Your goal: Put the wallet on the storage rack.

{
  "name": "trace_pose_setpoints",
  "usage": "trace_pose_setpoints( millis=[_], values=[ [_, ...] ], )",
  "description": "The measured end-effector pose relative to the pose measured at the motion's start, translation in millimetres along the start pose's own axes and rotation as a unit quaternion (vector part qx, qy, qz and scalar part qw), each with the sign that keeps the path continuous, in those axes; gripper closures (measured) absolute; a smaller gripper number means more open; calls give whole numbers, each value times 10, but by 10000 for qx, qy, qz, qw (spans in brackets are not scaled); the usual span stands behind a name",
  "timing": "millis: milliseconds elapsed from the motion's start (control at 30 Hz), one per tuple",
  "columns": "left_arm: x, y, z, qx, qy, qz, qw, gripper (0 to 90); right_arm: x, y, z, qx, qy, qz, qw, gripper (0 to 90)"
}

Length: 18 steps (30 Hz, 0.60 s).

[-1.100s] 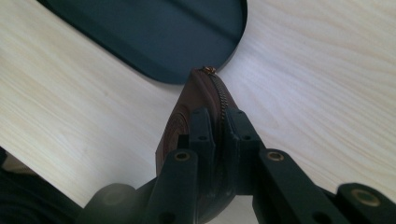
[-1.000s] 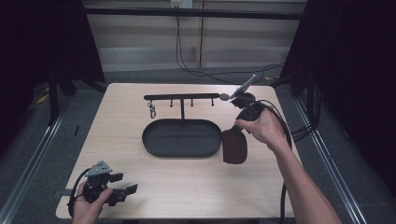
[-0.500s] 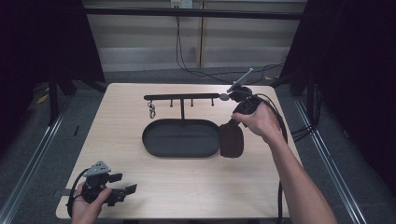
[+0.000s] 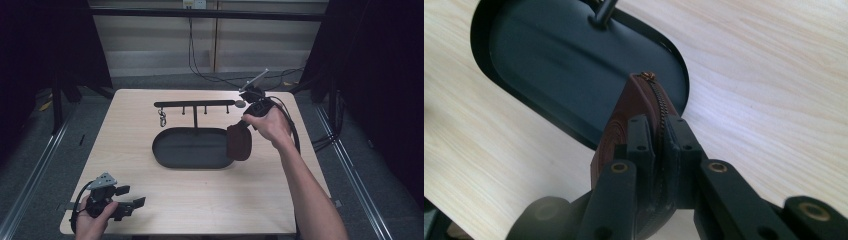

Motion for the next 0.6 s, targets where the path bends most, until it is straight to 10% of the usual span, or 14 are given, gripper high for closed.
trace_pose_setpoints(
  millis=[600],
  values=[
    [-16, 1, -8, -21, -22, 13, 10000, 215, 255, 146, 96, 352, 225, 504, 9979, 829]
  ],
)
Point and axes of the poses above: each handheld gripper's, and its own axes: x roughly forward along the jaws, y roughly out of its top, z roughly to its right, the point moved 8 cm from there along x, roughly forward along the jaws, and after that the axes turned 9 degrees about -x, right-handed, at the moved point
